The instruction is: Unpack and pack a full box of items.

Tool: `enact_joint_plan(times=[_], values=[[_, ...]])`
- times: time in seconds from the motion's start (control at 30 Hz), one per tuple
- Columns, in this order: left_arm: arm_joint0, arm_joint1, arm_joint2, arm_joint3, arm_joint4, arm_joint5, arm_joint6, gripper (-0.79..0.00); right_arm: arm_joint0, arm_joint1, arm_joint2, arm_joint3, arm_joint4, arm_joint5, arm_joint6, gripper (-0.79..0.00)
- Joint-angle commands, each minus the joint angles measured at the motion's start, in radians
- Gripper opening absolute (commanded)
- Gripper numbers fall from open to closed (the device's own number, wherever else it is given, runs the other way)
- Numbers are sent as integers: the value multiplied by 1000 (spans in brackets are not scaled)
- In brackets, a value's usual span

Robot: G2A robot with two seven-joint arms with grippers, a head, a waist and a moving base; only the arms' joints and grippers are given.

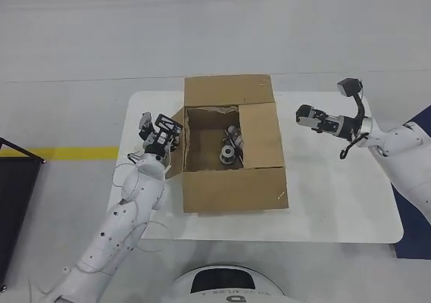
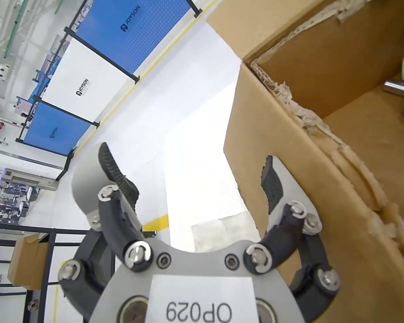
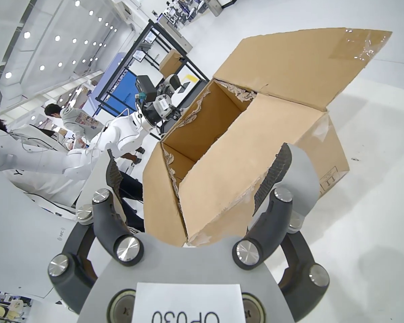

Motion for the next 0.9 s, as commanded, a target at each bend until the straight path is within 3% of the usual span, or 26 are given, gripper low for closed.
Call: enact_joint_plan(times=[0.0,0.13,0.27,0.4,0.47,0.53,0.7,0.87], values=[[0,0,0,0,0,0,0,0,1,0,-1,0,1,-1,0,0],[1,0,2,-5,5,-3,8,0,1,0,-1,0,1,-1,0,0],[40,2,-4,-113,18,-15,55,0,-13,-5,-8,-14,-7,58,7,0],[59,6,-25,-230,-8,-97,42,0,-4,-15,-12,1,1,105,61,0],[48,5,-15,-255,-47,-191,15,0,0,-22,-17,9,-2,115,78,0],[6,1,9,-244,-85,-305,-41,0,6,-30,-22,22,-10,135,87,0],[-146,-28,109,-119,-189,-445,-162,0,7,-46,-25,40,-10,143,99,0],[-270,-67,226,28,-209,-458,-221,0,-1,-55,-17,55,4,145,114,0]])
